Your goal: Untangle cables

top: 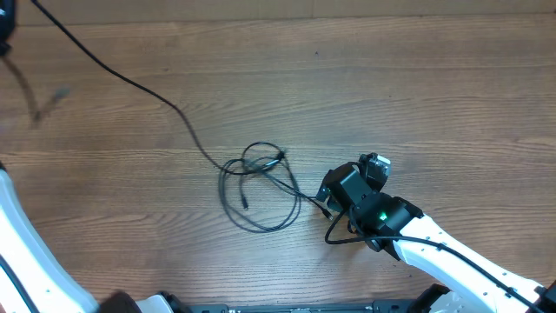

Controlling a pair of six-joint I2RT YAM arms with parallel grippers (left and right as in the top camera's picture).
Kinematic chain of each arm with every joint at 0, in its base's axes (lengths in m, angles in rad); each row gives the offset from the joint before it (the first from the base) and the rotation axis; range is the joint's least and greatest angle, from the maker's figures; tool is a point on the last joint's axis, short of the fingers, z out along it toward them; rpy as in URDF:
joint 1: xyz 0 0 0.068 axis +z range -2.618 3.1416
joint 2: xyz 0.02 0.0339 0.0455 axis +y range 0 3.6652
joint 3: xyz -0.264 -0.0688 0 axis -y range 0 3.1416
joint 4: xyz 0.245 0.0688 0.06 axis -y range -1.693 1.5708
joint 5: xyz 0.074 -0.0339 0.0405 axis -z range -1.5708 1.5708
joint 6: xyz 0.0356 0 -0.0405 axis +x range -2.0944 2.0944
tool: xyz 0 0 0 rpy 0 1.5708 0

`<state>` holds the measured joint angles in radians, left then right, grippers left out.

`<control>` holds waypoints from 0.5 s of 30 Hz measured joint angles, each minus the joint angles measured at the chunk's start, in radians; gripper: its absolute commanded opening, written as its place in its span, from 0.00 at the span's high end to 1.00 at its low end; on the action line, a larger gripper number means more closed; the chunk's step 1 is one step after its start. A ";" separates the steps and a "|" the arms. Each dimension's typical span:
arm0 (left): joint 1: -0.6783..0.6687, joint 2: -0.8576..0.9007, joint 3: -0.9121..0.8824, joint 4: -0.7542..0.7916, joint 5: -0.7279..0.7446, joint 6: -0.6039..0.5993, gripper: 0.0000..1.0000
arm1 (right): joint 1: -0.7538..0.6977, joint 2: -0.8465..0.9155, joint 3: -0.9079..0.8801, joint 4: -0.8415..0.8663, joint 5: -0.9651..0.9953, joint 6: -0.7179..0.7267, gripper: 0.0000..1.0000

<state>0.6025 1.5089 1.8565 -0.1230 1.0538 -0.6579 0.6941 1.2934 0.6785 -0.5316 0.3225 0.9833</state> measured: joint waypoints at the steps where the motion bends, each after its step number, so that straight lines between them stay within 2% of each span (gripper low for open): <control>1: 0.005 0.023 0.026 -0.013 0.008 -0.022 0.96 | 0.000 0.000 0.000 0.008 -0.013 -0.002 0.00; 9: -0.009 0.161 0.183 -0.187 0.200 -0.119 0.96 | 0.000 0.000 0.000 0.047 -0.109 -0.041 0.00; 15: -0.082 0.165 0.190 -0.496 0.203 -0.013 0.96 | 0.000 0.000 -0.001 0.229 -0.373 -0.241 0.00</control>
<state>0.5209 1.6741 2.0468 -0.6193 1.2568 -0.6704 0.6937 1.2934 0.6773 -0.3023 -0.0509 0.7422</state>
